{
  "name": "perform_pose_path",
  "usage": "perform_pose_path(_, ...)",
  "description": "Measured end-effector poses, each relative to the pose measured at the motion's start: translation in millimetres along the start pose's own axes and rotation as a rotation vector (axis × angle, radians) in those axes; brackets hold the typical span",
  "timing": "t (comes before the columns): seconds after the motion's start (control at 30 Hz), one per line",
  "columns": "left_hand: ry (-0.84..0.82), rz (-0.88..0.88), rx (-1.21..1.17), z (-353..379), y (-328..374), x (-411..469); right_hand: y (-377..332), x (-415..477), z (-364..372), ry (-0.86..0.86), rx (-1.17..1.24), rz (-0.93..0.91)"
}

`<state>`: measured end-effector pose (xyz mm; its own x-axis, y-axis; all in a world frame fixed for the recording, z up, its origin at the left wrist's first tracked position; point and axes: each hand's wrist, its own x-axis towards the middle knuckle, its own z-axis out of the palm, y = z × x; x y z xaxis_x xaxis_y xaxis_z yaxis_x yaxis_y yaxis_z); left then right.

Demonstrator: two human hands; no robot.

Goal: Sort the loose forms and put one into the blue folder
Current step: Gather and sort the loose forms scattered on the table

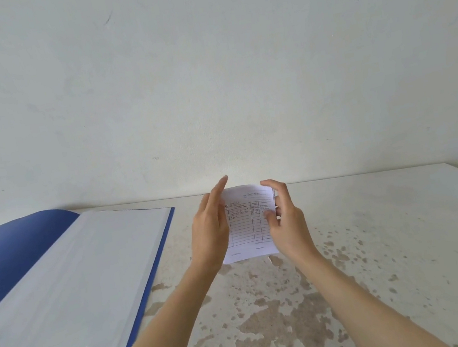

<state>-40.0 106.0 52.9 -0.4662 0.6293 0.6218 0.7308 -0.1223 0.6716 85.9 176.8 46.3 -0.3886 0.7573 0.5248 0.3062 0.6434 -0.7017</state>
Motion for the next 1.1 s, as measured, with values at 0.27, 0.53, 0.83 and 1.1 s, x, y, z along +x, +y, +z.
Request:
perform_pose_path(0.27,-0.002,0.058,0.031,1,2,-2,-2,1,-1,0.076,0.026,-0.1)
perform_pose_path(0.53,0.031,-0.005,0.032,7,10,-7,-1,-1,-3,0.107,-0.021,-0.08)
perform_pose_path(0.83,0.017,-0.151,-0.182,10,14,-11,-1,0,-1,0.107,-0.026,-0.088)
perform_pose_path(1.1,-0.055,-0.357,-0.249,22,1,-31,12,-18,11,-0.02,0.023,0.126)
